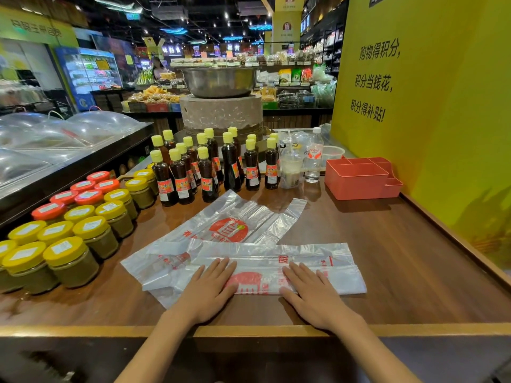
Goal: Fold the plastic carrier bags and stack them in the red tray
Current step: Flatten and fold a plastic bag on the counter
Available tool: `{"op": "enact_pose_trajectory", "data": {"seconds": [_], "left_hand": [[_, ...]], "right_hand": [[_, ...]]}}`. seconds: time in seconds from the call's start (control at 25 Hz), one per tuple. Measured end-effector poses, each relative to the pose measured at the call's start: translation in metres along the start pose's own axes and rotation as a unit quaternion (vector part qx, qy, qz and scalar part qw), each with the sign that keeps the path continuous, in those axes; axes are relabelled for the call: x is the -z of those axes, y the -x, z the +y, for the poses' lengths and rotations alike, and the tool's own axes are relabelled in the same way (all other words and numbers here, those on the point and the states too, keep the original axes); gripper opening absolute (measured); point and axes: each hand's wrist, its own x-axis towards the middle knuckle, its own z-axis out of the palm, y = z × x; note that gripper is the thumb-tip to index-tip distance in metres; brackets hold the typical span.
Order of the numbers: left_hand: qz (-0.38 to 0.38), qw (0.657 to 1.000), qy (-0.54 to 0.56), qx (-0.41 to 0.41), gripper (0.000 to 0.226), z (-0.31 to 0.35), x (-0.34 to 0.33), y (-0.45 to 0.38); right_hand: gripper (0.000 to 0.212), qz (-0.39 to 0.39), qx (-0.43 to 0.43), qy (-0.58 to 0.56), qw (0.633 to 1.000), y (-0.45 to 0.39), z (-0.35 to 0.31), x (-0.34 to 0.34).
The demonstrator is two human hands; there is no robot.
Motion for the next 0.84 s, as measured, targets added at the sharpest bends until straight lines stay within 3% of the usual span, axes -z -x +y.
{"op": "enact_pose_trajectory", "data": {"seconds": [0.16,0.36,0.6,0.72,0.84], "left_hand": [[0.013,0.998,0.0,0.064,0.106,-0.023,0.003,0.009],[0.035,0.995,-0.008,0.097,0.125,-0.019,0.007,0.016],[0.005,0.999,0.0,-0.036,0.081,0.017,0.026,0.01],[-0.005,0.997,-0.018,-0.075,0.075,0.041,0.037,0.001],[-0.007,0.994,-0.054,-0.096,0.073,0.052,0.047,-0.002]], "right_hand": [[0.076,0.011,-0.085,0.029,0.996,0.011,0.035,0.012],[0.072,0.022,-0.132,0.035,0.99,0.026,0.062,0.022],[0.089,0.078,-0.094,0.002,0.993,0.034,0.056,0.025],[0.088,0.099,-0.025,-0.016,0.995,0.039,0.056,0.028],[0.095,0.074,-0.006,-0.035,0.997,0.04,0.057,0.028]]}}
